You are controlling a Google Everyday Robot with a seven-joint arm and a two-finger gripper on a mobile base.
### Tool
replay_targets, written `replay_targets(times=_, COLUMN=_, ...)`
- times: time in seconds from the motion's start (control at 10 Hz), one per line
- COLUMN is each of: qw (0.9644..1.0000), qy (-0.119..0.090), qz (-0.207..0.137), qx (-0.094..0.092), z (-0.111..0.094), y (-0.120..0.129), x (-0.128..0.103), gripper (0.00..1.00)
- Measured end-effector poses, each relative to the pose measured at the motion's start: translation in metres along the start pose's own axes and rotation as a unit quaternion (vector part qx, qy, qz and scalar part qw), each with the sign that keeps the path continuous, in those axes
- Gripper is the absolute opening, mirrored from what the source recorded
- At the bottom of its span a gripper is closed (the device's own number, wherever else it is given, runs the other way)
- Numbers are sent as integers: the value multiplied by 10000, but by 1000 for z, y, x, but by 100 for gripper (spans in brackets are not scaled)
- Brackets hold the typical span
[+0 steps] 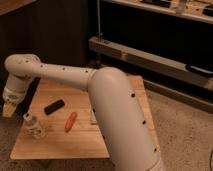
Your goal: Knock the bottle over
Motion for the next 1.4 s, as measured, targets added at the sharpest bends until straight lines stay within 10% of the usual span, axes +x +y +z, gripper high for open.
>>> replay_targets(times=0.4, qw=9989, qy=4, qz=-464, qx=-14, z=0, y=3, x=1, gripper=2)
replay_targets(times=1.4, qw=9999, qy=-92, qz=51, qx=112, z=-6, y=5, x=14, gripper=2)
